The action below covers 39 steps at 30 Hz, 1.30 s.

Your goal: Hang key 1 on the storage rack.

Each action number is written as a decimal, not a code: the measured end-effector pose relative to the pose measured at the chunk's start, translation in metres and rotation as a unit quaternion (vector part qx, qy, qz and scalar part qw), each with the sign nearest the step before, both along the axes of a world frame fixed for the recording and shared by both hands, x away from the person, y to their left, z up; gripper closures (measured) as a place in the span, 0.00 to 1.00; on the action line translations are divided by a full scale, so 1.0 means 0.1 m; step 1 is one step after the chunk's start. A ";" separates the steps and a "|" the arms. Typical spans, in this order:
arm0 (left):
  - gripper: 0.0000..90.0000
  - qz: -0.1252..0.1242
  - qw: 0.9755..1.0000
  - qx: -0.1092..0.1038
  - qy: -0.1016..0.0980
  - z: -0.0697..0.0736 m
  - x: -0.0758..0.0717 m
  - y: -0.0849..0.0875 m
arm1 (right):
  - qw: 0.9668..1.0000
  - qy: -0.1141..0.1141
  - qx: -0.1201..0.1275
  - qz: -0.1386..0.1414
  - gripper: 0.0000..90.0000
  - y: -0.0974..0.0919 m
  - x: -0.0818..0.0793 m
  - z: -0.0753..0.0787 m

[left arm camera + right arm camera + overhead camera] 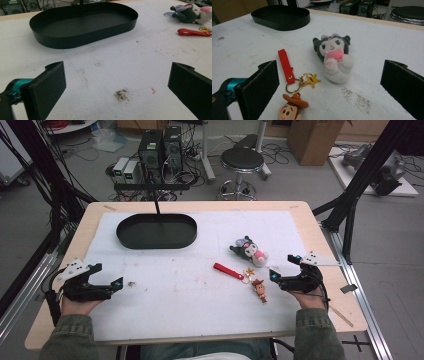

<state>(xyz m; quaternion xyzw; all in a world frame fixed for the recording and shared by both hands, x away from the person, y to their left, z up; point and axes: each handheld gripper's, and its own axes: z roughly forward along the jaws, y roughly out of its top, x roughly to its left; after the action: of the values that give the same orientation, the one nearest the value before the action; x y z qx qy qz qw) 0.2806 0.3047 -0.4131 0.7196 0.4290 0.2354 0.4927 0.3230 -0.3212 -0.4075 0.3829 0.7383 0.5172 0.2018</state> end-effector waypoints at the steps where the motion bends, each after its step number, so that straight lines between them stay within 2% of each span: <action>1: 0.02 0.001 1.000 -0.001 0.000 0.00 0.00 0.00 | 1.000 0.001 0.001 0.000 0.01 0.00 0.00 0.00; 4: 0.02 0.002 1.000 -0.001 0.000 0.00 0.01 0.00 | 1.000 -0.005 -0.001 -0.001 0.01 -0.01 0.00 0.00; 14: 0.02 0.003 1.000 0.002 0.001 0.00 -0.01 0.00 | 1.000 -0.005 0.002 -0.002 0.01 -0.01 0.00 0.00; 33: 0.02 0.001 1.000 0.004 0.004 -0.01 0.00 -0.01 | 1.000 0.006 -0.001 -0.005 0.01 0.02 0.01 0.00; 37: 0.02 0.000 1.000 0.006 0.006 -0.02 0.00 -0.01 | 1.000 0.004 -0.011 -0.006 0.01 0.05 0.03 0.02; 39: 0.02 -0.001 1.000 0.006 0.006 -0.02 0.00 -0.02 | 1.000 0.010 -0.019 -0.009 0.01 0.08 0.04 0.04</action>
<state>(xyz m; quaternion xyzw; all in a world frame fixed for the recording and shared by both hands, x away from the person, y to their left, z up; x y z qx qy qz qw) 0.2806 0.3031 -0.4147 0.7247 0.4297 0.2327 0.4858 0.3270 -0.3127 -0.4033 0.3907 0.7467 0.4974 0.2059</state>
